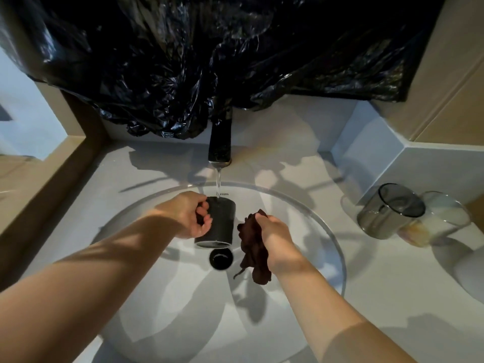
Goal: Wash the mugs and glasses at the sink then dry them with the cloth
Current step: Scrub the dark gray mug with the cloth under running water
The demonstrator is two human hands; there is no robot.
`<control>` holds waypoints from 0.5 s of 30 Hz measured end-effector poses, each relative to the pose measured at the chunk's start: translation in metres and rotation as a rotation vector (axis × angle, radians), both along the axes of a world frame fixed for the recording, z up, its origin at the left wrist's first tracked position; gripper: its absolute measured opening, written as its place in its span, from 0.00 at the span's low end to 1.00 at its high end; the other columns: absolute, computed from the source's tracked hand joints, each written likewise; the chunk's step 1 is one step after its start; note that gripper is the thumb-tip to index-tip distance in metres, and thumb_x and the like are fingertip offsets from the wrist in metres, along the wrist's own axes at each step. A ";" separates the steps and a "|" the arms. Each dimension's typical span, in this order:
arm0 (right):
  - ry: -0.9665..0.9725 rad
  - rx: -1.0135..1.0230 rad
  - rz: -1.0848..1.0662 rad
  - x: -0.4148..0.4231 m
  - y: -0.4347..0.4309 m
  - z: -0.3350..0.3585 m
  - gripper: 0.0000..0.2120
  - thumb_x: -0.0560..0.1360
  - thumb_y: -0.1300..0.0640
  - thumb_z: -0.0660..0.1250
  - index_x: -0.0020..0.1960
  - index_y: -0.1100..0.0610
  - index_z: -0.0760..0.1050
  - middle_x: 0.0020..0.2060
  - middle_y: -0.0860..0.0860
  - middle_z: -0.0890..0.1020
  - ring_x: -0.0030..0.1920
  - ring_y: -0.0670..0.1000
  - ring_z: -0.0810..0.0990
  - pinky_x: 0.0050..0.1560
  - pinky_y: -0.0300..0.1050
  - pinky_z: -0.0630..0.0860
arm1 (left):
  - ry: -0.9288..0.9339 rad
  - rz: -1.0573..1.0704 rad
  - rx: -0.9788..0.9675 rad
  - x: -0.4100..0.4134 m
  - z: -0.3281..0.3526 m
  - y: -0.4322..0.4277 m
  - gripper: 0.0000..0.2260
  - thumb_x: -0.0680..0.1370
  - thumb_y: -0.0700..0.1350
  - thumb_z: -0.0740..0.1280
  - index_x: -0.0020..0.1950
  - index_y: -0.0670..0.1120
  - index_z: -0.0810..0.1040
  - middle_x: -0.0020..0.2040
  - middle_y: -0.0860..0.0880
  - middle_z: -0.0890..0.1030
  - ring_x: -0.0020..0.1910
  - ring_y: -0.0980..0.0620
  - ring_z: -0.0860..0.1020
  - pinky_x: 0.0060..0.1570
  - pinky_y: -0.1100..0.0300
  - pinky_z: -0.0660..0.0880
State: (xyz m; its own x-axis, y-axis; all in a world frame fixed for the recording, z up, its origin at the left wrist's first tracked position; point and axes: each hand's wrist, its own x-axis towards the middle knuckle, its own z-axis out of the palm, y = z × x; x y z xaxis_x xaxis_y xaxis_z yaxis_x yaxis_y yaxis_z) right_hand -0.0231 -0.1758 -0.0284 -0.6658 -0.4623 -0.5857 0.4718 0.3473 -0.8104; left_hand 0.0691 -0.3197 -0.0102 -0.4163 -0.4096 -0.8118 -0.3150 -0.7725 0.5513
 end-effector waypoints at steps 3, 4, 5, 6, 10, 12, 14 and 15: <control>0.004 -0.024 0.005 -0.003 0.008 0.000 0.13 0.78 0.57 0.57 0.38 0.61 0.71 0.35 0.63 0.76 0.35 0.59 0.69 0.37 0.51 0.67 | 0.075 0.069 0.111 -0.002 -0.003 0.001 0.15 0.81 0.47 0.59 0.35 0.45 0.68 0.27 0.51 0.66 0.26 0.55 0.64 0.29 0.63 0.70; 0.009 -0.023 0.001 -0.004 0.011 -0.001 0.14 0.78 0.57 0.57 0.36 0.61 0.71 0.34 0.63 0.74 0.34 0.58 0.68 0.34 0.48 0.67 | 0.093 0.050 0.116 -0.004 -0.004 0.003 0.15 0.81 0.46 0.59 0.35 0.44 0.68 0.28 0.51 0.65 0.27 0.55 0.64 0.32 0.62 0.70; 0.013 -0.023 -0.005 -0.005 0.013 -0.002 0.14 0.78 0.56 0.57 0.36 0.60 0.70 0.33 0.62 0.74 0.32 0.57 0.67 0.31 0.45 0.66 | 0.105 0.012 0.109 -0.006 -0.004 0.006 0.15 0.81 0.46 0.58 0.34 0.44 0.68 0.29 0.50 0.64 0.28 0.54 0.64 0.35 0.61 0.70; 0.010 -0.028 -0.010 -0.006 0.015 -0.002 0.14 0.79 0.56 0.57 0.36 0.60 0.70 0.33 0.62 0.74 0.29 0.55 0.67 0.29 0.42 0.65 | 0.109 -0.041 0.090 -0.008 -0.004 0.008 0.16 0.81 0.46 0.59 0.34 0.44 0.68 0.30 0.50 0.63 0.29 0.53 0.64 0.36 0.60 0.70; -0.027 -0.065 -0.008 -0.006 0.023 -0.002 0.12 0.79 0.58 0.59 0.39 0.61 0.71 0.32 0.61 0.77 0.28 0.56 0.71 0.30 0.43 0.69 | 0.012 -0.375 -0.133 -0.013 0.008 0.011 0.18 0.82 0.48 0.58 0.33 0.45 0.67 0.30 0.49 0.62 0.31 0.50 0.67 0.38 0.56 0.73; -0.051 -0.067 0.002 -0.005 0.025 -0.002 0.11 0.79 0.59 0.60 0.40 0.62 0.72 0.34 0.63 0.79 0.34 0.58 0.72 0.37 0.49 0.69 | -0.063 -0.539 -0.314 -0.013 0.016 0.014 0.17 0.82 0.47 0.57 0.33 0.45 0.66 0.31 0.48 0.63 0.30 0.50 0.68 0.38 0.56 0.75; -0.057 -0.066 0.015 -0.006 0.026 -0.004 0.10 0.79 0.59 0.60 0.41 0.63 0.72 0.34 0.63 0.79 0.36 0.59 0.71 0.40 0.52 0.66 | -0.191 -0.678 -0.529 -0.013 0.023 0.020 0.15 0.81 0.46 0.58 0.35 0.44 0.67 0.32 0.47 0.66 0.29 0.50 0.70 0.35 0.56 0.77; -0.057 -0.062 0.020 -0.006 0.026 -0.005 0.11 0.79 0.59 0.60 0.40 0.63 0.73 0.34 0.62 0.79 0.36 0.59 0.71 0.40 0.52 0.66 | -0.273 -0.748 -0.626 -0.013 0.025 0.023 0.14 0.81 0.46 0.58 0.36 0.44 0.68 0.32 0.46 0.70 0.28 0.50 0.72 0.35 0.56 0.78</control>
